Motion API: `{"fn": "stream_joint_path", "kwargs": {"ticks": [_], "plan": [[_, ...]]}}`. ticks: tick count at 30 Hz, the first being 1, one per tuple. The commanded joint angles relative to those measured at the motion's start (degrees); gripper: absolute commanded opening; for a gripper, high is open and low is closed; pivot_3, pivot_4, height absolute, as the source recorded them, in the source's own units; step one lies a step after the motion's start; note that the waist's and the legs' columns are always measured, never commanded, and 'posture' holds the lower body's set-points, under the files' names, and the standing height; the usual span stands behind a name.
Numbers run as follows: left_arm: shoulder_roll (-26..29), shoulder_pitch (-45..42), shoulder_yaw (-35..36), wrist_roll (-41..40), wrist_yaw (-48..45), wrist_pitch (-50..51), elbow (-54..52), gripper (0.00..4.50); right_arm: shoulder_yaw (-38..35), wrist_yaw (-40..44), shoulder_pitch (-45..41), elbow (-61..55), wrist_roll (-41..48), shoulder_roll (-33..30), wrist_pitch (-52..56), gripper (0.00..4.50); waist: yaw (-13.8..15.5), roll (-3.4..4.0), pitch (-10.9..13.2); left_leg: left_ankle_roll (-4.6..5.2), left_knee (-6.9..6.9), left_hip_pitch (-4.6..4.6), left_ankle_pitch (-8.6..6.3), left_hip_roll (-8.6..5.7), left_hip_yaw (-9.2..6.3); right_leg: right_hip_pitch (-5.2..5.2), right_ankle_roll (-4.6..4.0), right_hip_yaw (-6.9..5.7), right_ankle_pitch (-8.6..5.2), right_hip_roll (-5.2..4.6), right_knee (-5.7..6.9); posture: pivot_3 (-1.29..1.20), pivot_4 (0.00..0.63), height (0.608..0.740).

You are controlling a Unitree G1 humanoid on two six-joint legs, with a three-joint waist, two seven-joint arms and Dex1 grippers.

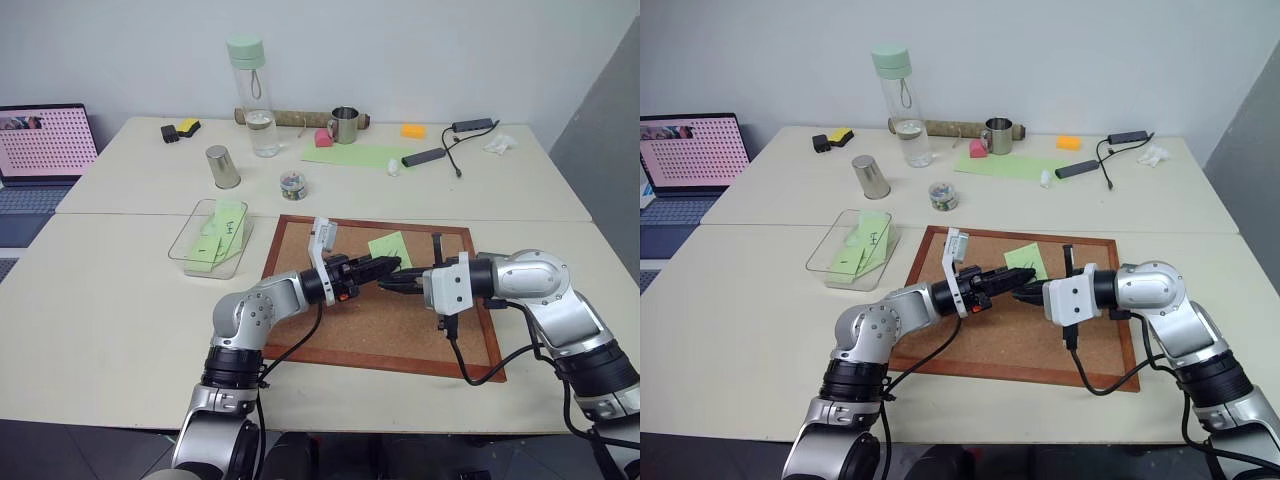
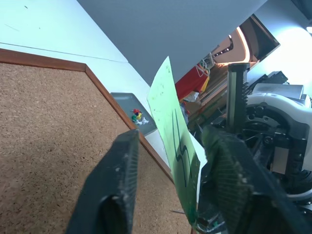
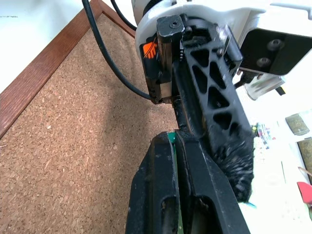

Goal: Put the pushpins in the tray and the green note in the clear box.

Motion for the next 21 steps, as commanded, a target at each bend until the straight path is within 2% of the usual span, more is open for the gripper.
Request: {"fn": "stream_joint_path", "kwargs": {"ticks": [1,4,8,15,21], "plan": [[0.0,-0.5,0.0,-0.7,-1.1,-1.1,-0.9,1.15,0.0,0.1,-0.9,-1.6,1.0,0.4,-1.2,0.0,0.0,0.0,0.0,0.0,0.0,0.0,0.0,0.0,0.0,0.0,0.0,0.0,0.0,0.0,0.0,0.0,0.15,0.74],[0.2,-0.4,-0.1,-0.6,-1.3,-1.4,-0.9,0.55,0.1,-0.1,-1.0,-1.5,0.7,0.6,-1.5,0.0,0.0,0.0,0.0,0.0,0.0,0.0,0.0,0.0,0.0,0.0,0.0,0.0,0.0,0.0,0.0,0.0,0.15,0.74],[0.3,-0.3,-0.2,-0.2,-1.3,-2.0,-0.3,0.02,0.2,-0.3,-0.9,-1.2,0.5,0.7,-2.2,0.0,0.0,0.0,0.0,0.0,0.0,0.0,0.0,0.0,0.0,0.0,0.0,0.0,0.0,0.0,0.0,0.0,0.15,0.74],[0.6,0.4,-0.7,2.0,-0.6,-4.3,1.4,0.02,-0.7,-1.2,-1.0,-1.0,1.1,1.0,-3.0,0.0,0.0,0.0,0.0,-0.01,0.0,0.0,0.0,0.0,0.0,0.0,0.0,0.0,0.0,0.0,0.0,0.0,0.15,0.74],[0.5,1.5,-0.8,5.5,1.1,-7.8,4.3,0.02,-3.4,-2.4,-0.3,-4.3,5.0,0.7,1.5,0.0,0.0,0.0,0.0,-0.01,0.0,0.0,0.01,0.0,-0.01,0.0,0.0,0.0,0.0,0.0,0.0,0.0,0.15,0.74]]}}
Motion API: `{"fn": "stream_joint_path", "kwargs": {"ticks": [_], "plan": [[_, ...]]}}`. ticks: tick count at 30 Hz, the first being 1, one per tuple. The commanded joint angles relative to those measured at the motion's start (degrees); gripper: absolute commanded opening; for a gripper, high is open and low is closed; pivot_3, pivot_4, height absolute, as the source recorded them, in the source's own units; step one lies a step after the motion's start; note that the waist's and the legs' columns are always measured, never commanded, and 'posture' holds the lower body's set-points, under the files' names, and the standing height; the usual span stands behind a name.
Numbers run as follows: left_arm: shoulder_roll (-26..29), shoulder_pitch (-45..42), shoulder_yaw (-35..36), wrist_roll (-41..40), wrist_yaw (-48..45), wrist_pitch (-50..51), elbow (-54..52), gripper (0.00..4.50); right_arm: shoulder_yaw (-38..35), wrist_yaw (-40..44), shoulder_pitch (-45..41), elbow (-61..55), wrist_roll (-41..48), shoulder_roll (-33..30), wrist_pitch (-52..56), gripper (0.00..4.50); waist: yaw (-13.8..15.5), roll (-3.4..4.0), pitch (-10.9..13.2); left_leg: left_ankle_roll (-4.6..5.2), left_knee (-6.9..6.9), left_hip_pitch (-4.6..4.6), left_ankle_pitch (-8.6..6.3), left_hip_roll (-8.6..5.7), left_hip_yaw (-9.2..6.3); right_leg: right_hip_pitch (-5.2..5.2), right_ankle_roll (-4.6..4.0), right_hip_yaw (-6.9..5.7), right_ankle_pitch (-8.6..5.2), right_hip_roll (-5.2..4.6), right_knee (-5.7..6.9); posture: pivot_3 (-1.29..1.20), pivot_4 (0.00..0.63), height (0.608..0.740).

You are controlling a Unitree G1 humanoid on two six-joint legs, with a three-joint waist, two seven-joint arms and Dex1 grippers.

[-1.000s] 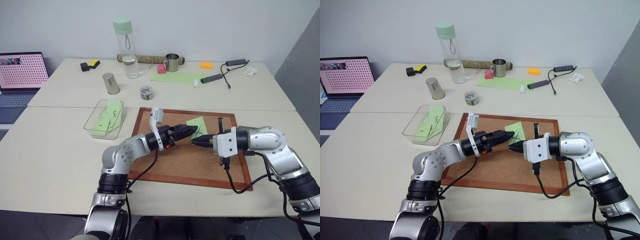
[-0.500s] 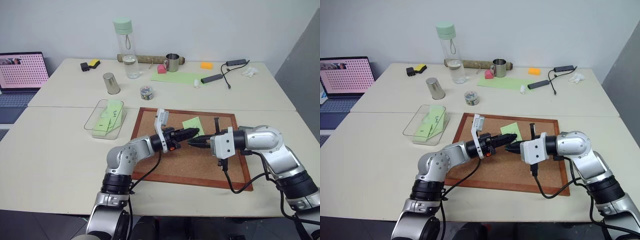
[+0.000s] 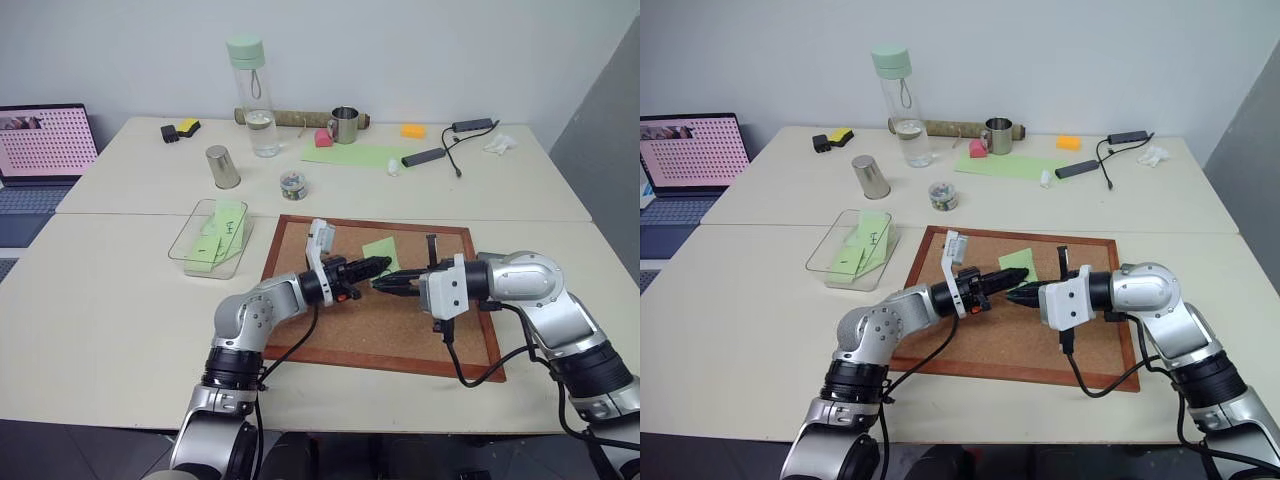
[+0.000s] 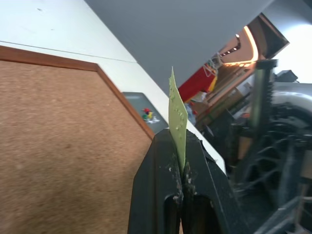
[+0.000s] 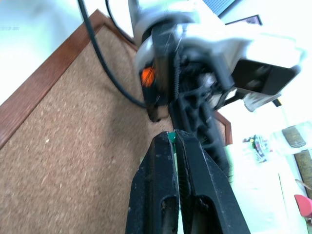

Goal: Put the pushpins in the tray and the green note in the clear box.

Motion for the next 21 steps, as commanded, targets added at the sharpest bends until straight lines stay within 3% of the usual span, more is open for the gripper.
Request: {"fn": "stream_joint_path", "kwargs": {"ticks": [1,7,14,21], "plan": [[-0.5,0.6,0.0,1.5,0.9,-2.7,0.7,0.02,-3.9,-1.3,-0.1,-4.3,3.8,-0.6,3.1,0.0,0.0,0.0,0.0,0.0,0.0,0.0,0.0,0.0,0.0,0.0,0.0,0.0,0.0,0.0,0.0,0.0,0.15,0.74],[-1.0,1.8,0.1,2.3,1.7,-4.2,0.8,0.02,-11.2,-5.5,4.5,-4.8,8.1,-2.7,14.0,0.0,0.1,0.0,0.0,0.01,-0.01,-0.01,0.0,0.0,-0.01,0.01,0.0,-0.01,0.0,0.0,-0.02,0.0,0.15,0.74],[1.2,6.0,-3.8,3.8,0.3,-5.6,-8.7,0.02,-24.5,-16.4,10.3,5.3,8.5,-6.6,29.8,0.0,0.5,0.0,0.0,0.03,-0.02,-0.02,-0.02,-0.01,0.01,0.02,-0.01,0.02,0.0,-0.02,-0.01,0.0,0.15,0.74],[3.4,6.6,-6.2,5.6,-0.8,-7.6,-10.9,0.02,-25.7,-23.8,10.5,11.3,6.4,-6.6,41.7,0.0,0.2,0.04,0.0,0.2,-0.05,0.02,-0.11,0.0,0.1,0.01,-0.01,0.09,0.0,0.0,0.06,0.0,0.15,0.74]]}}
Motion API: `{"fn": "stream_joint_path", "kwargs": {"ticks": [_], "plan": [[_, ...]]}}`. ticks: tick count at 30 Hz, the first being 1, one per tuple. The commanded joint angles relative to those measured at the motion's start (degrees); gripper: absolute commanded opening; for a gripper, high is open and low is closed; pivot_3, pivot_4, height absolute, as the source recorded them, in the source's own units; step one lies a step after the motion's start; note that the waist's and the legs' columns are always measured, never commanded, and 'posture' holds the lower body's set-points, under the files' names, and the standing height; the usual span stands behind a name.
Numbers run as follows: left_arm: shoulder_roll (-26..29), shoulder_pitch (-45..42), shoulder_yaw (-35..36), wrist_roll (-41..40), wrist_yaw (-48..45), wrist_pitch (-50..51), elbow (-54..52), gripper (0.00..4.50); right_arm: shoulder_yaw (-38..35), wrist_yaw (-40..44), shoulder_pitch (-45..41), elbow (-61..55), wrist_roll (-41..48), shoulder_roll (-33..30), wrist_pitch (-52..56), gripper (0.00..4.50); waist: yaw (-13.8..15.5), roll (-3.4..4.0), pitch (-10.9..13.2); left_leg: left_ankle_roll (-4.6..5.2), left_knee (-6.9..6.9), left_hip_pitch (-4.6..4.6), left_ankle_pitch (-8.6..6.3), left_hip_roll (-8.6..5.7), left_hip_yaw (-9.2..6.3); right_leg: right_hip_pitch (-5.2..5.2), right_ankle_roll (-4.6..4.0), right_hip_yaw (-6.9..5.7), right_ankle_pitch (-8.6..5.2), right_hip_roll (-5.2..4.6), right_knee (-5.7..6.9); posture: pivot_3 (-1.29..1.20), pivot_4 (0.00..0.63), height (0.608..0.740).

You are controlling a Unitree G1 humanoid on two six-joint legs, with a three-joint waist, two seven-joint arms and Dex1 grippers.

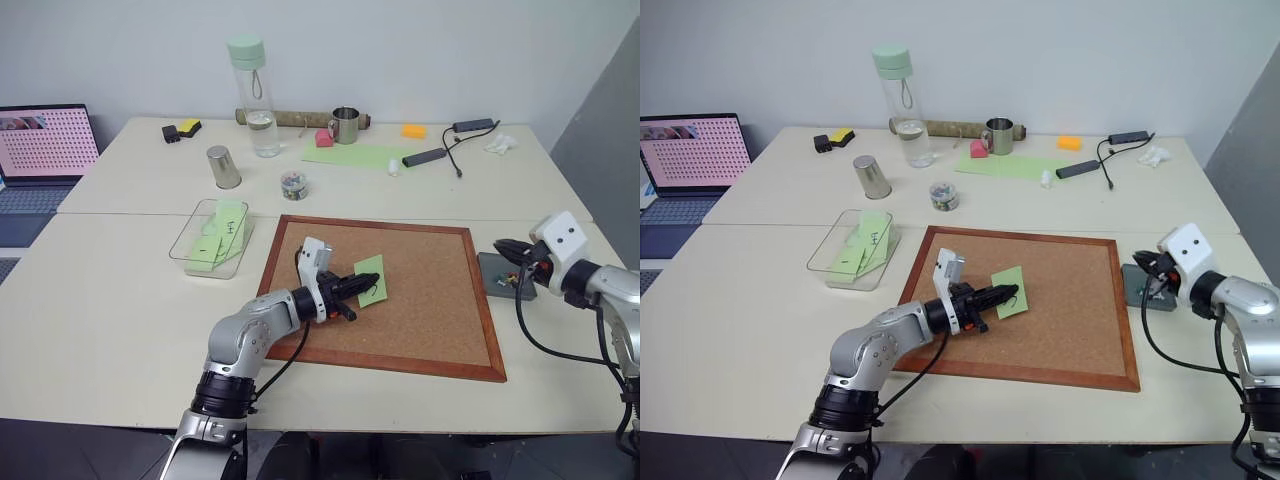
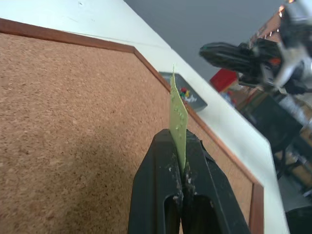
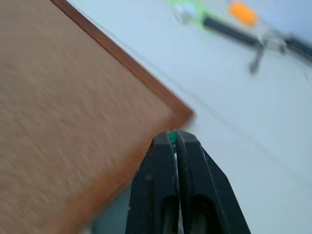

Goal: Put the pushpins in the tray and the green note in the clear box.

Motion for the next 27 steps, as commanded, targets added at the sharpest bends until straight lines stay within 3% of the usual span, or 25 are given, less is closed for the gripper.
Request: {"fn": "stream_joint_path", "kwargs": {"ticks": [1,2,5,14,20,23,27], "plan": [[0.5,-0.7,-0.9,0.4,-1.1,-1.8,-2.6,0.02,-1.1,-2.6,-1.4,2.2,-0.4,-0.1,3.9,0.0,0.0,0.0,0.0,0.0,0.0,0.0,0.0,0.0,0.0,0.0,0.0,0.0,0.0,0.01,0.0,0.0,0.15,0.74],[0.5,-0.9,-1.0,0.6,-1.2,-2.0,-2.7,0.0,-0.8,-2.6,-1.6,2.7,-0.3,-0.1,4.7,0.45,0.0,0.0,0.0,0.01,0.0,0.0,0.0,0.0,0.0,0.0,0.0,0.0,0.0,0.01,0.0,0.0,0.15,0.74],[0.7,-1.3,-1.5,1.0,-1.4,-2.5,-3.0,0.0,-0.3,-2.4,-2.0,3.3,0.2,0.1,6.8,1.17,0.0,0.0,0.0,0.02,0.0,-0.02,-0.01,0.0,0.0,0.0,0.0,-0.01,0.0,0.01,-0.01,0.0,0.15,0.74],[1.7,-0.9,-0.9,0.9,-0.6,-3.1,-5.5,0.0,-1.5,-1.2,-2.7,0.2,1.7,-1.0,9.3,3.07,-0.1,0.0,0.0,0.03,0.0,-0.02,-0.02,0.0,0.0,0.0,0.01,-0.01,0.0,0.01,-0.02,0.0,0.15,0.74],[4.0,-0.2,1.8,0.8,2.0,-3.4,-10.2,0.0,-1.1,6.4,-2.4,-5.9,4.0,-4.6,5.0,4.39,-0.1,0.02,0.0,0.04,0.0,-0.03,-0.02,0.0,-0.01,0.0,0.01,-0.02,0.0,0.01,-0.03,0.0,0.15,0.74],[5.2,0.7,6.0,-1.5,5.2,-1.3,-14.4,0.0,1.2,12.5,-4.5,-11.5,5.3,-7.0,1.4,4.48,-0.2,0.03,0.1,0.04,-0.01,-0.02,-0.02,0.01,-0.03,0.0,0.02,-0.03,-0.01,0.02,-0.03,0.0,0.15,0.74],[6.5,2.1,10.2,-2.3,9.8,0.2,-18.7,0.0,3.3,18.0,-12.7,-19.4,14.4,-5.5,6.9,4.48,-0.7,0.08,0.1,0.03,-0.02,0.02,-0.02,0.04,-0.01,0.0,0.02,0.0,-0.01,0.05,-0.02,0.0,0.15,0.74]]}}
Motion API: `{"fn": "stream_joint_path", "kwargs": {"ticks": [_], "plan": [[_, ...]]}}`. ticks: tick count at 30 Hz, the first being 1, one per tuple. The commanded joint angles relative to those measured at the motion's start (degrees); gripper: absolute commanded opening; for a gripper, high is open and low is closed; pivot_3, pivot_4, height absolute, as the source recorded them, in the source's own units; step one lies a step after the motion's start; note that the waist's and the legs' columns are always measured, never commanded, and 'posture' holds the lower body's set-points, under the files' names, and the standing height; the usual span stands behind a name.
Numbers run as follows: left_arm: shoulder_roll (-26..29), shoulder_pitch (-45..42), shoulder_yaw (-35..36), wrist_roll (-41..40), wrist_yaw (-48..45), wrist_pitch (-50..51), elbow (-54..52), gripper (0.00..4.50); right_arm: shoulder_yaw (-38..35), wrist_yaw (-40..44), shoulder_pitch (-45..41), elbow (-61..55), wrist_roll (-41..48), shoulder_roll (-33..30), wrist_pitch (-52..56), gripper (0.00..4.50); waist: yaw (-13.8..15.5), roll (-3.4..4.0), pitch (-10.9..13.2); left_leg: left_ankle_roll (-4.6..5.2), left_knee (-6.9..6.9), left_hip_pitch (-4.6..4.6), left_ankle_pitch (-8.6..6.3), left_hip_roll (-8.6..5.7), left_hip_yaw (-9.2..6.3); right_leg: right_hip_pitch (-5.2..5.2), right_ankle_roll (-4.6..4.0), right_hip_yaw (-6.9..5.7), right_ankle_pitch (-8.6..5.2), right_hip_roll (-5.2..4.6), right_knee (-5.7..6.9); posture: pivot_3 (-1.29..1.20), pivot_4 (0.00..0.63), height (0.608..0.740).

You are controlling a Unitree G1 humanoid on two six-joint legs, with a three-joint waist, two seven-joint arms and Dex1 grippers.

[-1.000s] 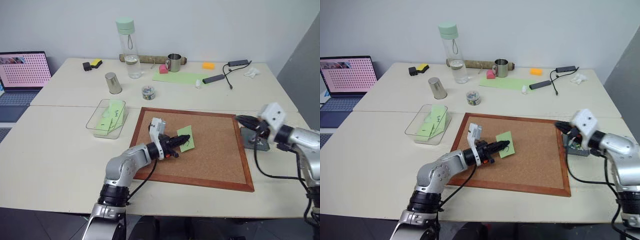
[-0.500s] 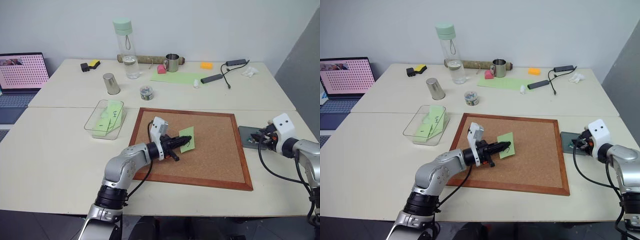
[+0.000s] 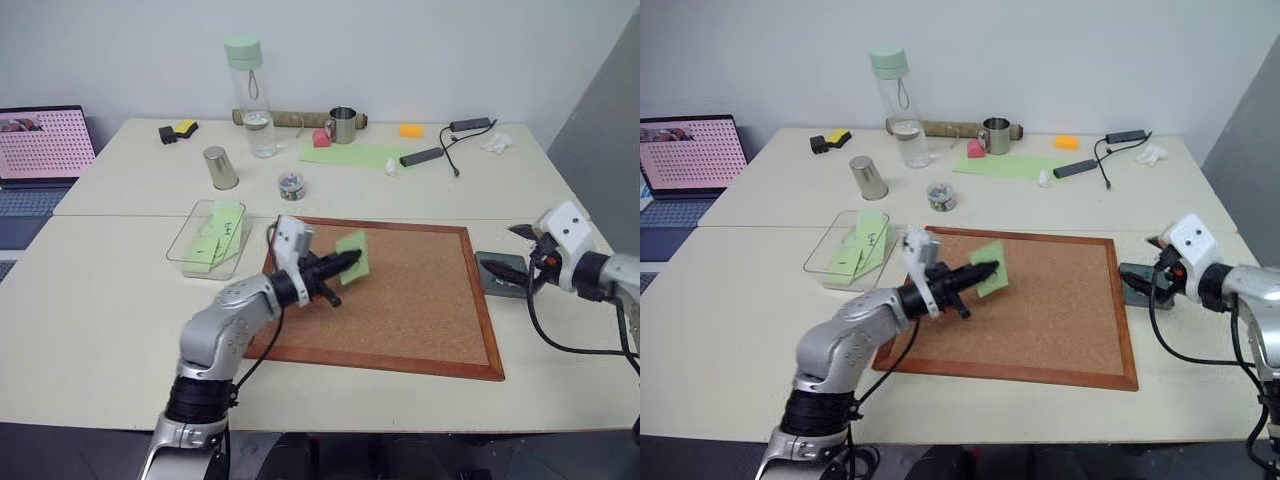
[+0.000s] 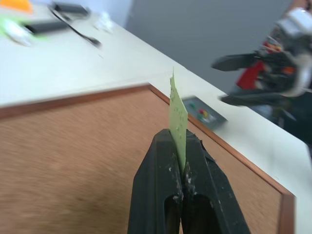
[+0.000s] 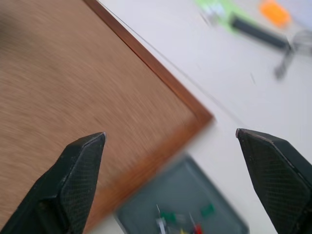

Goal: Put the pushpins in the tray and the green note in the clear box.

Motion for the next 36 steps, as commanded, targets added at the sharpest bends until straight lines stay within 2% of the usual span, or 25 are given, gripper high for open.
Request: {"fn": "stream_joint_path", "kwargs": {"ticks": [1,5,8,12,19,20,25,36], "plan": [[1.1,0.2,5.0,-1.1,5.4,0.9,-5.3,0.0,0.8,4.7,-8.8,-9.3,10.7,1.3,5.6,4.48,0.1,-0.02,0.0,0.0,0.0,0.01,0.0,0.01,-0.02,0.0,0.0,-0.02,0.0,0.01,0.0,0.0,0.15,0.74],[4.8,-1.2,12.1,2.8,13.7,0.3,-3.9,0.0,1.4,5.0,-15.4,-13.4,19.7,3.8,13.6,4.48,0.5,-0.2,0.1,0.0,0.01,-0.07,0.0,0.01,-0.17,0.01,-0.01,-0.15,0.0,0.01,-0.06,0.0,0.15,0.74],[9.1,-1.7,14.7,5.0,15.1,-0.3,-2.2,0.0,1.5,4.6,-17.5,-15.2,24.2,4.8,17.7,4.48,1.0,-0.28,0.1,0.0,0.02,-0.16,0.0,-0.02,-0.24,0.0,-0.02,-0.21,0.01,-0.03,-0.17,0.0,0.15,0.74],[14.2,-3.2,16.4,9.2,16.4,-2.6,3.7,0.0,2.8,4.7,-17.8,-15.9,24.8,5.0,18.4,4.48,1.7,-0.27,0.1,0.0,0.01,-0.18,0.0,-0.05,-0.24,-0.02,-0.02,-0.22,0.01,-0.07,-0.25,0.0,0.15,0.74],[16.4,-7.5,16.0,11.8,15.9,-5.7,12.9,0.0,3.6,4.8,-17.2,-16.1,24.4,4.6,17.9,4.48,1.8,-0.28,0.1,0.0,0.01,-0.2,0.0,-0.05,-0.26,-0.02,-0.03,-0.27,0.02,-0.1,-0.26,0.0,0.15,0.74],[16.6,-7.8,15.8,12.4,15.9,-6.3,13.8,0.39,3.5,4.8,-17.0,-16.1,24.3,4.5,17.8,4.5,1.8,-0.28,0.1,0.0,0.01,-0.2,0.0,-0.05,-0.25,-0.03,-0.03,-0.27,0.02,-0.1,-0.26,0.0,0.15,0.74],[17.5,-9.2,15.4,12.4,13.7,-7.1,15.3,1.2,3.0,4.8,-15.9,-16.7,24.3,3.7,17.7,4.5,1.8,-0.28,0.1,-0.01,-0.02,-0.2,0.0,-0.04,-0.25,-0.06,-0.04,-0.26,0.02,-0.11,-0.25,0.0,0.15,0.74],[21.2,-6.2,16.0,10.7,9.0,-4.3,8.6,3.31,2.3,3.9,-14.3,-16.7,23.5,3.3,17.0,4.5,1.7,-0.28,0.1,-0.01,-0.04,-0.21,-0.01,-0.03,-0.25,-0.07,-0.04,-0.26,0.02,-0.11,-0.26,0.0,0.15,0.74]]}}
